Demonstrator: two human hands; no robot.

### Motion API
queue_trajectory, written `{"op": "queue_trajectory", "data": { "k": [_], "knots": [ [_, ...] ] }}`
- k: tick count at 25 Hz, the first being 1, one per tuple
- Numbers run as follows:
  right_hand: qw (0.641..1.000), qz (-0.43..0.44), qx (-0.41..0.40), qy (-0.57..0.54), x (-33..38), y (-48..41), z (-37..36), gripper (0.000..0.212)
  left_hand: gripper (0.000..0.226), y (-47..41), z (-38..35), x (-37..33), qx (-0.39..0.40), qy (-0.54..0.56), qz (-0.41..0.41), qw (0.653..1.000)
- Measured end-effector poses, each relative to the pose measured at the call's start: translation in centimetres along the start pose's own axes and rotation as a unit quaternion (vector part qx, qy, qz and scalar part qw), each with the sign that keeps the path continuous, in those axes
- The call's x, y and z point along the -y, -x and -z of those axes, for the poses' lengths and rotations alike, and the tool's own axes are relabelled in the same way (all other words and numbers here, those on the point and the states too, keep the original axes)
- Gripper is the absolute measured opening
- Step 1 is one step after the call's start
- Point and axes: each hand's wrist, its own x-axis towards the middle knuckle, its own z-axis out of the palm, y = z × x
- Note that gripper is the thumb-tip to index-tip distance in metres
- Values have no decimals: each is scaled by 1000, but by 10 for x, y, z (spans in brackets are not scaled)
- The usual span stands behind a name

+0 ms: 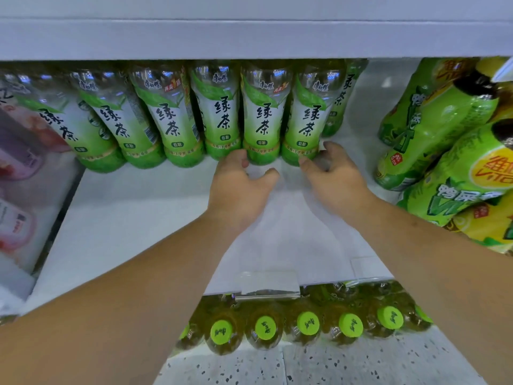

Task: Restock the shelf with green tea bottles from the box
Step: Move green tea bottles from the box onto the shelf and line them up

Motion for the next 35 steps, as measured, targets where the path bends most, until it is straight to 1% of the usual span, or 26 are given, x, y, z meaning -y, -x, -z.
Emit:
{"op": "queue_trajectory", "data": {
  "k": [3,4,6,8,10,13,15,17,20,28,31,33,35],
  "knots": [
    [998,-57,12,-36,11,30,6,59,72,17,19,-6,63,11,22,998],
    [996,-70,17,-52,14,43,7,59,81,26,26,-8,82,9,29,996],
    [993,-94,25,-73,17,72,10,55,90,46,43,-9,120,2,46,992],
    [989,-127,25,-75,22,104,15,52,88,69,63,-12,172,-13,63,983],
    [985,-158,25,-63,26,140,23,52,79,92,86,-13,227,-26,87,970],
    [975,-211,42,-45,41,197,44,58,74,129,122,-22,290,-51,135,946],
    [969,-237,55,-41,53,237,59,65,75,158,144,-29,309,-63,130,940],
    [963,-261,40,-47,68,275,76,67,77,186,164,-40,325,-76,126,934],
    [957,-278,30,-73,87,329,94,67,86,226,182,-55,348,-65,120,927],
    [936,-336,-36,-101,105,456,155,66,69,314,183,-100,407,-51,78,909],
    [934,-338,-66,-97,99,494,188,64,63,343,168,-116,439,-30,65,895],
    [922,-356,-104,-111,94,518,215,62,62,361,152,-132,464,-15,65,883],
    [913,-366,-140,-116,86,539,243,62,62,378,131,-149,488,-13,45,871]
  ]
}}
